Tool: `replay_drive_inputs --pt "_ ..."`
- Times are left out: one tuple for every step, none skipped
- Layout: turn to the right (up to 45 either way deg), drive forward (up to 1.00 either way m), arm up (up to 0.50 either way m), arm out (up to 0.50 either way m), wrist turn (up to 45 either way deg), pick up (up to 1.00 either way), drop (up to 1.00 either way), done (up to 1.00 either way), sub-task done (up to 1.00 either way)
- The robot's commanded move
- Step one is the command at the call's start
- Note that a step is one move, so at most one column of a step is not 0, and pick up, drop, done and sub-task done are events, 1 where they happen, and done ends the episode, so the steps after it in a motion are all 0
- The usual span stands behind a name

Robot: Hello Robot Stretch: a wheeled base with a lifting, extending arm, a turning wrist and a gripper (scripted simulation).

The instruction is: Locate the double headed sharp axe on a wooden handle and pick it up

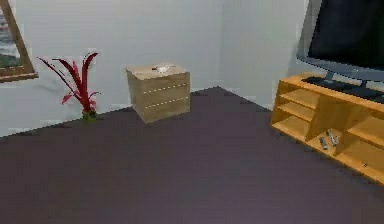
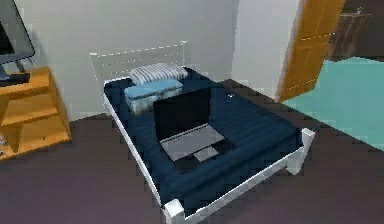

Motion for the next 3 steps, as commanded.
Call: replay_drive_inputs --pt "0.0 0.50 0.00 0.00 0.0 0.00 0.00 0.00 0.00" --pt "-30.0 0.00 0.00 0.00 0.0 0.00 0.00 0.00 0.00" --pt "0.0 1.00 0.00 0.00 0.0 0.00 0.00 0.00 0.00"
